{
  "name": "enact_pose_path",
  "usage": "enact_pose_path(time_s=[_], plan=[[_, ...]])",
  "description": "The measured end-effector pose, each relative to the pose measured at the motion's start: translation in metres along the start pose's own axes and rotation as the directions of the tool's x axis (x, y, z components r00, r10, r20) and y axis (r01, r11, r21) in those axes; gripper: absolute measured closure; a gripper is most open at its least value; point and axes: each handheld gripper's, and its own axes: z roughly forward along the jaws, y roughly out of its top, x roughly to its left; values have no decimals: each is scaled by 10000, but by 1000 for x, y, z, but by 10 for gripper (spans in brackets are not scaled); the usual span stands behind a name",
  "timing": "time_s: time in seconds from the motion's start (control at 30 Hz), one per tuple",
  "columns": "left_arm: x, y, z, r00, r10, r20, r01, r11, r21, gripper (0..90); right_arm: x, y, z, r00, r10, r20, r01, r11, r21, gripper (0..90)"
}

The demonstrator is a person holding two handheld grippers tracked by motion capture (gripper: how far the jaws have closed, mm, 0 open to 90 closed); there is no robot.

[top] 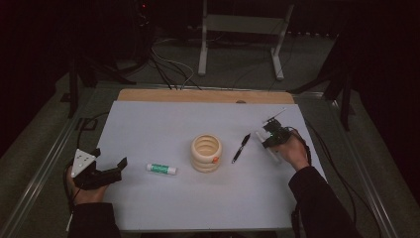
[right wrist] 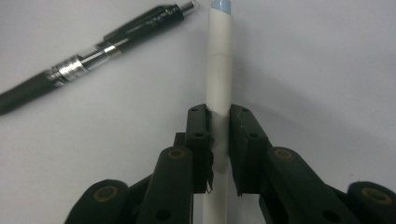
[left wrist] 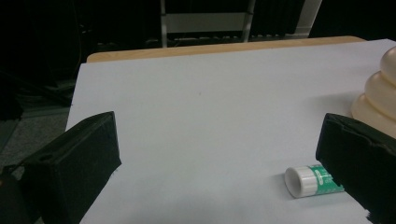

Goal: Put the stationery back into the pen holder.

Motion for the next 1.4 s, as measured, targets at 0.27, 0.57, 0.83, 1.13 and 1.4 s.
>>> enact_pose_path(time_s=[0.27,0.57,0.83,1.13,1.4], plan=[[0,0,0,10000,-2,-9,2,10000,12,1,4,3,-10,9997,-6,-234,-11,9972,-748,789],[0,0,0,10000,-9,-1,9,10000,14,1,0,4,-25,9965,431,-710,-555,9814,-1835,789],[0,0,1,10000,-15,0,15,10000,1,1,1,4,-36,9933,679,-934,-912,9575,-2738,789],[0,0,1,10000,-14,-3,14,10000,0,1,10,8,-48,9923,514,-1126,-887,9300,-3568,790],[0,0,0,10000,-7,1,7,10000,7,1,18,15,-62,9923,373,-1184,-836,9058,-4153,790]])
